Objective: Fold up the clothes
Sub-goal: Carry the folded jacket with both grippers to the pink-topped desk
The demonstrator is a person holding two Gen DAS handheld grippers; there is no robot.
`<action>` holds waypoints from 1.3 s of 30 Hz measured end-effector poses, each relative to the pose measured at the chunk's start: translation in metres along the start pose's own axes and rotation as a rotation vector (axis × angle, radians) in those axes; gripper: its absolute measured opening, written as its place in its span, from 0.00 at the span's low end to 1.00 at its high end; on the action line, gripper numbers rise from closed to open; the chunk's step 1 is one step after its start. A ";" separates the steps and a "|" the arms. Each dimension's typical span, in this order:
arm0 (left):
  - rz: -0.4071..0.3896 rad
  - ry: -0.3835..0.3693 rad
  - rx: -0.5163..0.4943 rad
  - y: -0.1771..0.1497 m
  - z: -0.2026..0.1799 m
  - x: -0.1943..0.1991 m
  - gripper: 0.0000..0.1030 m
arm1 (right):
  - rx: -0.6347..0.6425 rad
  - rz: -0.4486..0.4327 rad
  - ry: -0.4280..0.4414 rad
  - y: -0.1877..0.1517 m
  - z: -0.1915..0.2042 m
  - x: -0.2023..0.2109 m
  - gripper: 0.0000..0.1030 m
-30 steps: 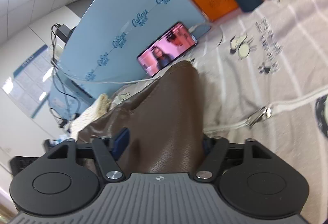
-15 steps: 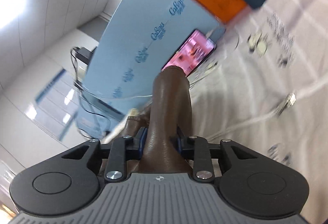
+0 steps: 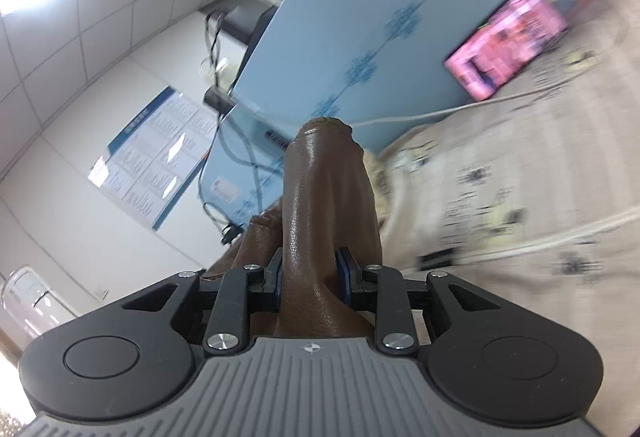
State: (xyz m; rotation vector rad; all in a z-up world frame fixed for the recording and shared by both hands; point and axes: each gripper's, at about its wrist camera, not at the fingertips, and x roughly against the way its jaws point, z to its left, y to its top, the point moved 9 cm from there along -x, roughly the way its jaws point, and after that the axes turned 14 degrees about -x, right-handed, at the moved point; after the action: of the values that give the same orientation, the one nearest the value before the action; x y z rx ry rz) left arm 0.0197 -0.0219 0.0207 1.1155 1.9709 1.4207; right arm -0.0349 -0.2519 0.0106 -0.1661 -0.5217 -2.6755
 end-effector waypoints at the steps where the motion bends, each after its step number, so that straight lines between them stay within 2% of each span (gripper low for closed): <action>1: -0.012 0.033 -0.004 0.004 0.009 0.004 0.23 | -0.001 0.003 0.003 -0.003 0.007 -0.012 0.23; 7: -0.065 0.200 -0.002 0.033 0.065 0.025 0.22 | 0.052 0.058 -0.007 -0.028 0.042 -0.090 0.23; 12: -0.069 0.256 -0.028 0.064 0.106 0.010 0.22 | 0.053 0.066 0.006 -0.030 0.062 -0.143 0.23; 16: -0.071 0.267 -0.056 0.086 0.128 -0.021 0.22 | 0.065 -0.002 0.001 -0.015 0.069 -0.171 0.23; 18: -0.072 0.274 -0.067 0.091 0.138 -0.039 0.22 | 0.068 -0.035 -0.013 -0.003 0.065 -0.182 0.22; 22: -0.022 0.302 -0.054 0.080 0.164 -0.077 0.22 | 0.085 -0.084 -0.080 0.020 0.045 -0.204 0.22; 26: 0.040 0.413 -0.091 0.064 0.193 -0.092 0.22 | 0.133 -0.096 -0.181 0.033 0.013 -0.223 0.22; 28: 0.077 0.450 -0.084 0.056 0.207 -0.094 0.24 | 0.166 -0.093 -0.211 0.036 0.002 -0.227 0.24; 31: 0.132 0.494 -0.095 0.045 0.224 -0.098 0.34 | 0.216 -0.089 -0.260 0.036 -0.007 -0.232 0.30; 32: 0.153 0.519 -0.118 0.041 0.225 -0.100 0.42 | 0.227 -0.087 -0.274 0.035 -0.009 -0.234 0.32; 35: 0.200 0.582 -0.157 0.034 0.227 -0.101 0.54 | 0.281 -0.090 -0.305 0.031 -0.012 -0.237 0.33; 37: 0.216 0.590 -0.161 0.032 0.228 -0.101 0.55 | 0.302 -0.086 -0.324 0.028 -0.013 -0.237 0.33; 39: 0.208 0.598 -0.154 0.031 0.230 -0.099 0.61 | 0.312 -0.077 -0.335 0.028 -0.015 -0.238 0.35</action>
State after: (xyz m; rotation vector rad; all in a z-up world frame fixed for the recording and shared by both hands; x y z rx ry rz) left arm 0.2588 0.0278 -0.0416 0.9131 2.1123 2.1759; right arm 0.1931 -0.1938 -0.0393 -0.5162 -1.0584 -2.6069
